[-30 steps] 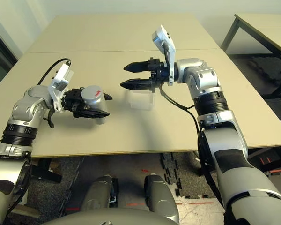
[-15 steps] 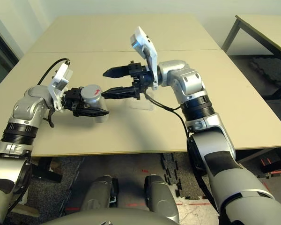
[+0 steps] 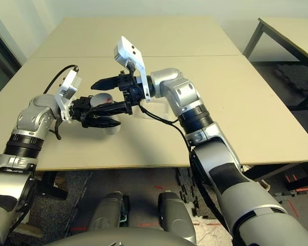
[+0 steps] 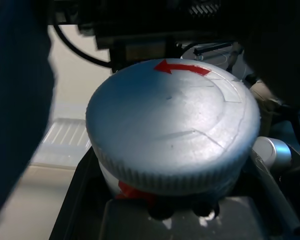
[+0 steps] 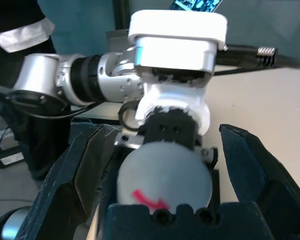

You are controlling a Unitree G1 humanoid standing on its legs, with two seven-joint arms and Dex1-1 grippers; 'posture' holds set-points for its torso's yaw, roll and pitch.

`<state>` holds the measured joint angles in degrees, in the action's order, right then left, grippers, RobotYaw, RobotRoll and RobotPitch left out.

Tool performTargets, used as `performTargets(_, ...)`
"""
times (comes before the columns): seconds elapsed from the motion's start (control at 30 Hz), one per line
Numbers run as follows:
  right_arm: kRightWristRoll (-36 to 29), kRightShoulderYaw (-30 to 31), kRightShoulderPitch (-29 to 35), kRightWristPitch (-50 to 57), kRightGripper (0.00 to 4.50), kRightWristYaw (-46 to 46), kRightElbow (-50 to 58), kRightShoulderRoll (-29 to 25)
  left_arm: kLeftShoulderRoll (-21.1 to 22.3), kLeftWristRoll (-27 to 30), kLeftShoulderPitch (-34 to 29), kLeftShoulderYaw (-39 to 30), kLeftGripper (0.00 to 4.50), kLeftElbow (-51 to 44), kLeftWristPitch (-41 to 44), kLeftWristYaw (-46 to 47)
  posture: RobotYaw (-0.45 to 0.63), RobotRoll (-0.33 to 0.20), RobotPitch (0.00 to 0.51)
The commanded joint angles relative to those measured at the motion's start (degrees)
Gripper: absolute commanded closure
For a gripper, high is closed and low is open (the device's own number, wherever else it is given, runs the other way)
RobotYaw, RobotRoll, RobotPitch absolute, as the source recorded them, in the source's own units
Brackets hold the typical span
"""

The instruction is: Pour the medicine from the bottle into the box.

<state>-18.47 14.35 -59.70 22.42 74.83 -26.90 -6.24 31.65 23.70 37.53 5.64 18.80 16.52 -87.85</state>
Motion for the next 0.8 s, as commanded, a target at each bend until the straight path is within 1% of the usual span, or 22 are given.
performTargets(0.03, 1.2, 0.1, -1.3, -2.0, 0.00, -0.2, -2.2, 0.6, -0.1, -0.2, 0.6, 0.5, 1.65, -0.8, 0.0, 0.0, 0.04, 0.000, 0.031)
performTargets(0.27, 2.5, -0.7, -2.2, -5.2, 0.00, -1.0, -7.5, 1.5, -0.2, 0.0, 0.3, 0.5, 1.65, -1.9, 0.2, 0.6, 0.05, 0.000, 0.034)
performTargets(0.43, 2.7, -1.5, -2.8, -6.5, 0.00, -1.3, -10.1, 1.0, -0.1, 0.2, 0.6, 0.3, 1.65, -2.0, 0.4, 0.5, 0.04, 0.000, 0.034)
performTargets(0.6, 2.5, -2.7, -3.1, -6.9, 0.00, -1.5, -11.2, -0.8, 0.0, 0.2, 0.9, 0.4, 1.65, -1.6, 0.1, 0.4, 0.04, 0.000, 0.030)
performTargets(0.8, 2.2, -4.1, -2.1, -6.5, 0.00, -0.9, -10.7, -5.0, 0.1, 0.1, 1.3, 0.3, 1.65, -0.5, -0.4, 0.3, 0.02, 0.000, 0.026)
